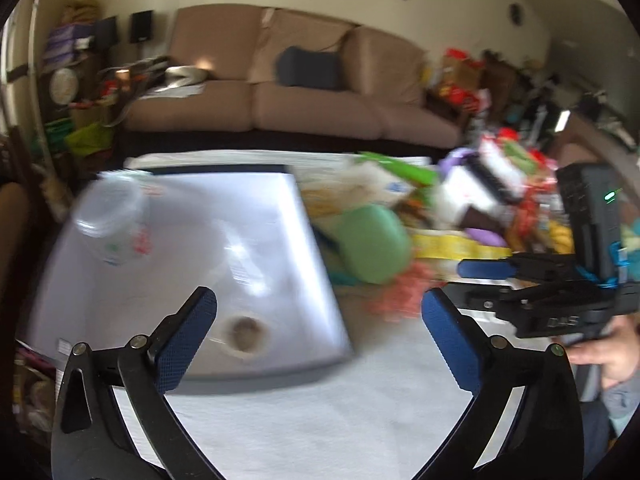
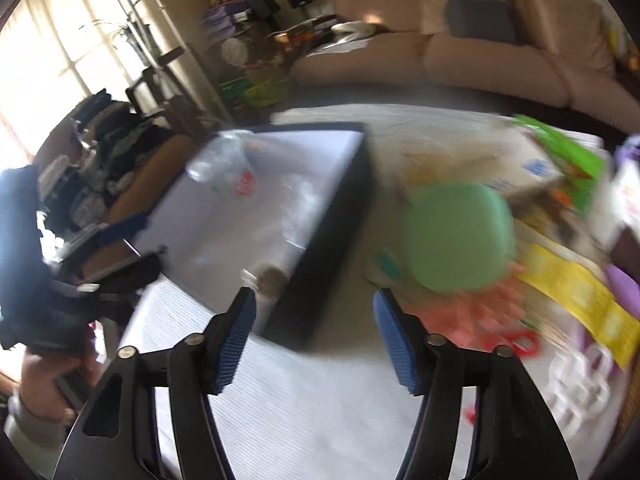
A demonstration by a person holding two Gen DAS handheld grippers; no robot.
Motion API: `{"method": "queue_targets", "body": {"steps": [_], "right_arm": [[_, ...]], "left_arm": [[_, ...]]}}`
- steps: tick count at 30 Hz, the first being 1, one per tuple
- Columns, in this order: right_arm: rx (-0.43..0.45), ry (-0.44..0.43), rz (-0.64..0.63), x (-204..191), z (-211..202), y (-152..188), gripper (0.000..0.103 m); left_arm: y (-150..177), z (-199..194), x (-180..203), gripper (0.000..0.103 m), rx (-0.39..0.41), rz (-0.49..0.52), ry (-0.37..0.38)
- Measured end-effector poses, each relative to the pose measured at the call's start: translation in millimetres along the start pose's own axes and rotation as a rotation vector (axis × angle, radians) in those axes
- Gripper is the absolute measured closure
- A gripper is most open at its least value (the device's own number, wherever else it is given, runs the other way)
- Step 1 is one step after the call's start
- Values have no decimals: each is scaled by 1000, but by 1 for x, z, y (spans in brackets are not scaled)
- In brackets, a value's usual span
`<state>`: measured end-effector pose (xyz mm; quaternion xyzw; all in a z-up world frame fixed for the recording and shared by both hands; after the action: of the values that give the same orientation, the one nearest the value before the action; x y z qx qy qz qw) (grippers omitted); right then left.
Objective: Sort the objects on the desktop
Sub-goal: 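Move the right gripper back over the table toward the teal-handled item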
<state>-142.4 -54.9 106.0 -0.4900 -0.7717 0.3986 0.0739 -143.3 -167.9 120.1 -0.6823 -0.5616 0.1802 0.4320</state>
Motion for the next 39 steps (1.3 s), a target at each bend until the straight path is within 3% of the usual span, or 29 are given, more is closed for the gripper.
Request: {"method": "queue_targets", "body": {"steps": [4,8,12,15,18,25,32,37,39], "right_arm": [[35,112,29,57,-44,41,27],[37,191,93,113,-75,83,22],[33,196,140,142,-83,113,22],[49,157,159,145,-82,123,22],[57,128,152,138,-74,123,22],[47,63,136,125,-65,123,22],[20,27,149,127,-59,126,22],[5,7,150,126,-52,127,22],[7,2,148,125,-51,126,22]], "left_arm": [[30,17,55,0,-42,-55,143],[60,41,86,0,-89,-83,163],[87,66,99,0,-140,-58,135],[104,83,102,0,-158,21,62],[111,98,105,0,-158,28,30],[102,126,86,0,-118,-123,60],[77,148,82,0,-85,-176,79],[64,162,99,0,-56,-106,29],[58,163,93,0,-19,-126,-60]]}}
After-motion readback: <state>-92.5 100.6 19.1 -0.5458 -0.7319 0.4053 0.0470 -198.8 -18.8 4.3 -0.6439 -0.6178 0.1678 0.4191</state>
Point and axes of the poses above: each gripper's, at about its wrist camera, not at the fingertips, and z roughly the way its jaws point, x to its right, y to its underside, the point moved 9 cm from there along z, roughly the way its jaws point, and after that the axes turned 7 degrees about x, right-handed, at the moved point
